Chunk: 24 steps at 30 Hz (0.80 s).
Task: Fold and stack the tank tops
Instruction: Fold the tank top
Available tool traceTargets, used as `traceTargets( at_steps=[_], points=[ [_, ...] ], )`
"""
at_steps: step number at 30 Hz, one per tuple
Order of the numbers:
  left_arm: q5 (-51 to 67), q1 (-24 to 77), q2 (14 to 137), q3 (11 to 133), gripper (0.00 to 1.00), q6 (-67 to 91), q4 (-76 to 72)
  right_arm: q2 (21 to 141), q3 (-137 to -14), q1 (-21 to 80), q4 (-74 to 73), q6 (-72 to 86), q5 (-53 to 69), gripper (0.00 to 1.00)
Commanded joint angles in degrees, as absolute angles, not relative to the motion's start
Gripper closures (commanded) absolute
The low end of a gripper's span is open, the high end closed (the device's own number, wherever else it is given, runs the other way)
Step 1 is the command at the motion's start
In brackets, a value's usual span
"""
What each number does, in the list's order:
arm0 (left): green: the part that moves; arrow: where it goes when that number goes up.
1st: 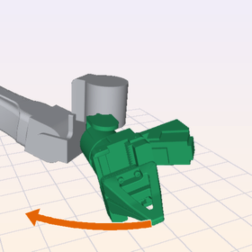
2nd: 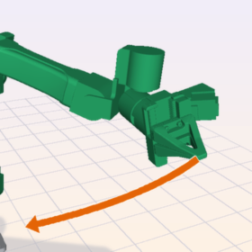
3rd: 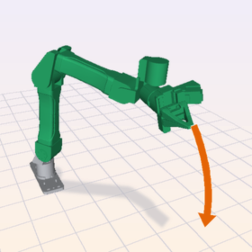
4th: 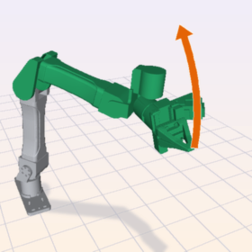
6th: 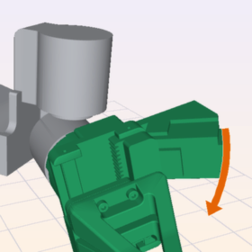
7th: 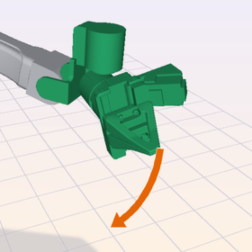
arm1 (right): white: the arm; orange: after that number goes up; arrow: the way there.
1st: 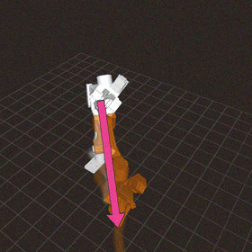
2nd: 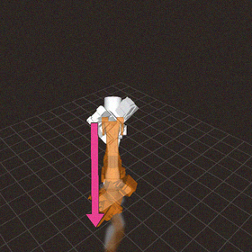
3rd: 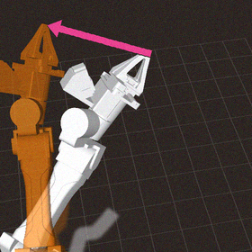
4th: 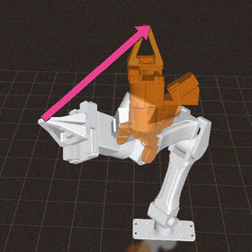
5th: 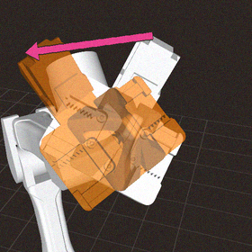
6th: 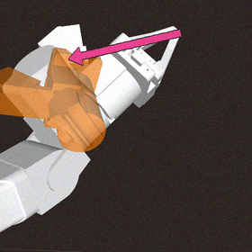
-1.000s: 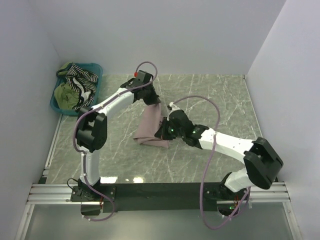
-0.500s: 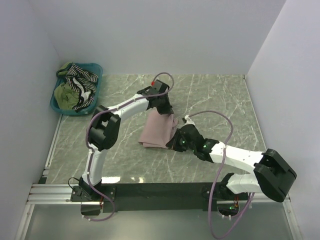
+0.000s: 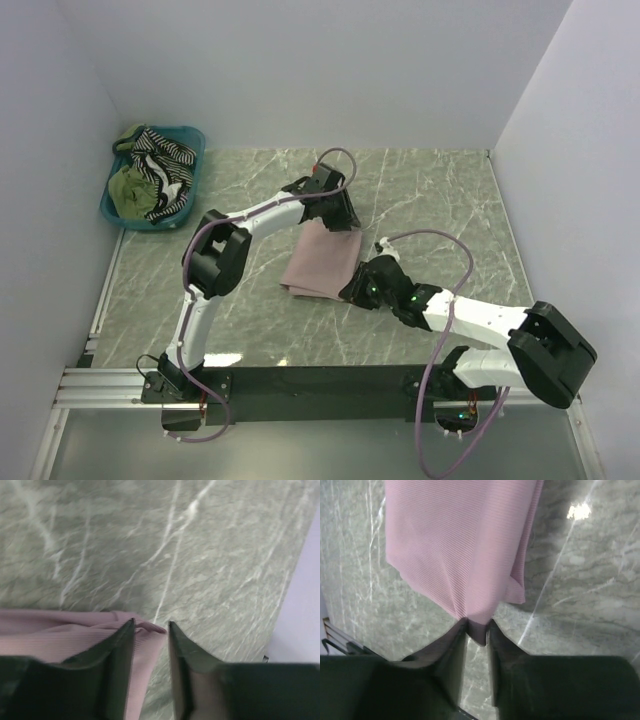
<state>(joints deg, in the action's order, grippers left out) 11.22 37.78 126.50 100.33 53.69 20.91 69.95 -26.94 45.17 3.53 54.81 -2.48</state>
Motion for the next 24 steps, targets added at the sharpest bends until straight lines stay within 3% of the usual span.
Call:
traceTargets(
  at_steps=[1,3,4,5,9,12,13,14,20,24],
  points=[
    [14.1,37.9,125.1,103.4,0.58,51.7,14.6,68.4,-26.5,44.5,1.9,55.3,-4.0,0.64],
    [14.4,37.9,123.7,104.1,0.54,50.3,13.5,65.8,-26.1,43.7,0.6,55.0,-3.8,0.62],
    [14.4,37.9,122.3,104.6,0.45,49.7,13.8,64.8,-25.8,42.7,0.4,54.9,-4.0,0.61],
    [13.2,37.8,121.5,105.2,0.43,48.4,14.5,62.1,-25.8,42.3,-2.5,54.8,-4.1,0.6],
    [7.5,36.0,115.1,103.7,0.44,47.0,18.9,56.3,-27.8,39.5,-8.2,53.1,-3.9,0.6],
    [5.8,32.0,108.3,96.3,0.58,50.0,21.1,56.6,-32.1,38.1,-9.0,51.3,-1.9,0.6],
    [6.1,30.3,105.3,94.2,0.71,51.3,21.1,59.0,-33.6,38.1,-8.4,50.7,-1.4,0.61],
    [6.3,29.6,104.1,90.1,0.76,51.6,21.1,60.7,-35.1,38.0,-8.2,49.5,-0.9,0.61],
    [5.8,28.8,98.5,75.2,0.9,51.1,19.1,75.6,-44.4,36.2,-1.6,48.0,7.6,0.64],
    [10.4,28.6,98.8,68.3,0.99,51.3,14.0,81.1,-40.9,36.3,3.8,50.3,12.6,0.66]
  ],
)
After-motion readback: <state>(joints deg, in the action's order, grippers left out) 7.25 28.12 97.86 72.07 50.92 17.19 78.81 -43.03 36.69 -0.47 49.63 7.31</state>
